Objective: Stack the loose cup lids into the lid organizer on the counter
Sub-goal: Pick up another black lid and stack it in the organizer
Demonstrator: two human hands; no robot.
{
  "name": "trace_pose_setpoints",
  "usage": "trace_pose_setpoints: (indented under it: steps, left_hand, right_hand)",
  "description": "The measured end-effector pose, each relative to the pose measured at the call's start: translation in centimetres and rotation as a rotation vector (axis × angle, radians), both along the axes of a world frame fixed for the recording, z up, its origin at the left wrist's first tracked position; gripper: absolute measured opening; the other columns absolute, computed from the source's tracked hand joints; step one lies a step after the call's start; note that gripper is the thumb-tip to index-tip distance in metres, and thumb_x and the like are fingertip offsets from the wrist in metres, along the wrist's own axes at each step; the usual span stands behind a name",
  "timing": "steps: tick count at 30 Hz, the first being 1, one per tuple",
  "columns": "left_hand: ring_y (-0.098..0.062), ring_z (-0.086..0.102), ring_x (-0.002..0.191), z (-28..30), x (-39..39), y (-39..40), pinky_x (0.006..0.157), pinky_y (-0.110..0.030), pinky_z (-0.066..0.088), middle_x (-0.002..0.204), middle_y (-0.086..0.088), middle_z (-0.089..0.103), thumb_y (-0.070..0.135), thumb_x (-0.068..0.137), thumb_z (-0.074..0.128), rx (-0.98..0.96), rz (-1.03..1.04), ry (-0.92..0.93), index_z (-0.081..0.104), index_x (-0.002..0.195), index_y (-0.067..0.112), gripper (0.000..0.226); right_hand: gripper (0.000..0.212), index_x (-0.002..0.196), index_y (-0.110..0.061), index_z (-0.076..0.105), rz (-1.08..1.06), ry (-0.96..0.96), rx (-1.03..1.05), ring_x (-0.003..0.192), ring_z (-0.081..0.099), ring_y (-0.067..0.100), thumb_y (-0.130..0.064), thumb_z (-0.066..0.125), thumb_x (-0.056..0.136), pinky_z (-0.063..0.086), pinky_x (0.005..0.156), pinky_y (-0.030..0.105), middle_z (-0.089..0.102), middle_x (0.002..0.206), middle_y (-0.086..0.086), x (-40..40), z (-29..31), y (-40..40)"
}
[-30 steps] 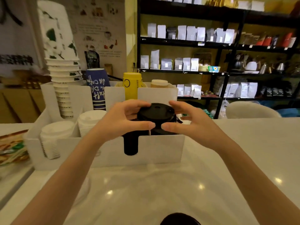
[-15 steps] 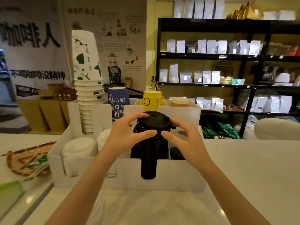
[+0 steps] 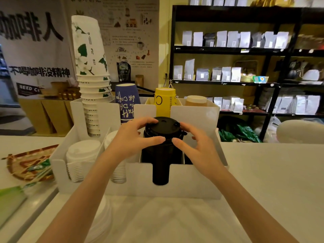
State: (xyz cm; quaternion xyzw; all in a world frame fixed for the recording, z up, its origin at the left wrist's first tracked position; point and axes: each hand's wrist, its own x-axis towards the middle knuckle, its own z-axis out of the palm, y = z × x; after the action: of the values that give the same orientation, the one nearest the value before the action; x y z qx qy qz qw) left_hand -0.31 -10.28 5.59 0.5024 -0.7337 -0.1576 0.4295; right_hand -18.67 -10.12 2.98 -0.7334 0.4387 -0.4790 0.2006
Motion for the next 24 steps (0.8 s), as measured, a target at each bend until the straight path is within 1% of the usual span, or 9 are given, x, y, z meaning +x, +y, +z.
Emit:
trace_pose_setpoints:
  steps: [4, 6, 9, 12, 15, 16, 18, 20, 24]
  left_hand:
    - [-0.011, 0.048, 0.116, 0.0, 0.1, 0.2, 0.096, -0.034, 0.043, 0.116, 0.009, 0.056, 0.034, 0.069, 0.071, 0.026, -0.024, 0.01, 0.053, 0.117, 0.028, 0.051]
    - [-0.013, 0.047, 0.119, 0.0, 0.1, 0.2, 0.101, -0.04, 0.042, 0.12, 0.006, 0.056, 0.033, 0.07, 0.069, 0.062, -0.054, 0.028, 0.052, 0.118, 0.03, 0.051]
    - [-0.016, 0.047, 0.12, -0.1, 0.2, 0.1, 0.105, -0.046, 0.039, 0.122, 0.005, 0.053, 0.033, 0.073, 0.068, 0.115, -0.1, 0.061, 0.05, 0.119, 0.034, 0.049]
    - [-0.018, 0.048, 0.119, 0.0, 0.1, 0.1, 0.104, -0.047, 0.038, 0.123, 0.004, 0.052, 0.032, 0.073, 0.067, 0.137, -0.106, 0.073, 0.048, 0.12, 0.035, 0.05]
    - [-0.015, 0.047, 0.117, -0.1, -0.1, 0.1, 0.103, -0.042, 0.039, 0.125, 0.001, 0.054, 0.032, 0.074, 0.066, 0.084, -0.042, 0.024, 0.048, 0.123, 0.029, 0.052]
    - [-0.013, 0.047, 0.116, 0.0, -0.3, 0.1, 0.102, -0.036, 0.039, 0.126, 0.001, 0.054, 0.033, 0.074, 0.066, 0.047, -0.009, -0.009, 0.048, 0.123, 0.027, 0.053]
    - [-0.011, 0.046, 0.113, 0.1, -0.8, 0.5, 0.092, -0.025, 0.036, 0.127, 0.0, 0.054, 0.035, 0.074, 0.066, -0.035, 0.053, -0.079, 0.048, 0.124, 0.023, 0.054]
    - [-0.014, 0.046, 0.114, 0.2, -1.4, 1.0, 0.089, -0.023, 0.034, 0.128, -0.001, 0.054, 0.038, 0.074, 0.065, -0.095, 0.115, -0.142, 0.048, 0.124, 0.021, 0.056]
    - [-0.017, 0.045, 0.117, 0.1, -2.0, 1.4, 0.088, -0.023, 0.032, 0.129, -0.002, 0.052, 0.043, 0.075, 0.062, -0.126, 0.204, -0.242, 0.045, 0.127, 0.02, 0.059]
  right_hand:
    - [0.05, 0.131, -0.028, 0.038, -0.021, 0.045, -0.029, 0.12, 0.04, 0.011, -0.031, 0.055, 0.085, 0.033, 0.104, 0.033, 0.049, 0.133, -0.002, 0.0, -0.2, 0.2]
    - [0.051, 0.133, -0.026, 0.038, -0.037, 0.072, -0.047, 0.118, 0.04, 0.01, -0.031, 0.055, 0.085, 0.034, 0.101, 0.03, 0.05, 0.132, -0.001, 0.1, -0.2, 0.5]
    - [0.052, 0.133, -0.025, 0.037, -0.051, 0.089, -0.073, 0.12, 0.041, 0.012, -0.03, 0.055, 0.085, 0.037, 0.101, 0.033, 0.051, 0.131, 0.0, 0.3, -0.2, 0.8]
    - [0.056, 0.136, -0.027, 0.029, -0.067, 0.129, -0.082, 0.122, 0.038, 0.012, -0.032, 0.054, 0.086, 0.039, 0.1, 0.034, 0.048, 0.134, -0.001, 0.4, -0.3, 0.9]
    - [0.058, 0.137, -0.029, 0.026, -0.06, 0.189, -0.078, 0.125, 0.036, 0.012, -0.034, 0.052, 0.086, 0.038, 0.104, 0.038, 0.044, 0.137, -0.001, 0.4, -0.4, 0.6]
    - [0.058, 0.137, -0.029, 0.025, -0.052, 0.196, -0.073, 0.125, 0.037, 0.013, -0.035, 0.052, 0.086, 0.039, 0.104, 0.04, 0.043, 0.137, -0.001, 0.4, -0.3, 0.5]
    - [0.058, 0.138, -0.029, 0.024, -0.028, 0.196, -0.054, 0.125, 0.038, 0.015, -0.035, 0.051, 0.086, 0.041, 0.102, 0.045, 0.043, 0.137, 0.0, 0.3, -0.3, 0.2]
    - [0.058, 0.138, -0.03, 0.024, -0.008, 0.2, -0.028, 0.125, 0.038, 0.016, -0.037, 0.05, 0.086, 0.041, 0.101, 0.047, 0.043, 0.137, 0.0, 0.3, -0.3, 0.0]
    - [0.058, 0.138, -0.029, 0.025, 0.003, 0.232, -0.036, 0.127, 0.036, 0.015, -0.04, 0.048, 0.086, 0.033, 0.108, 0.044, 0.042, 0.14, -0.002, 0.1, -0.5, -0.5]
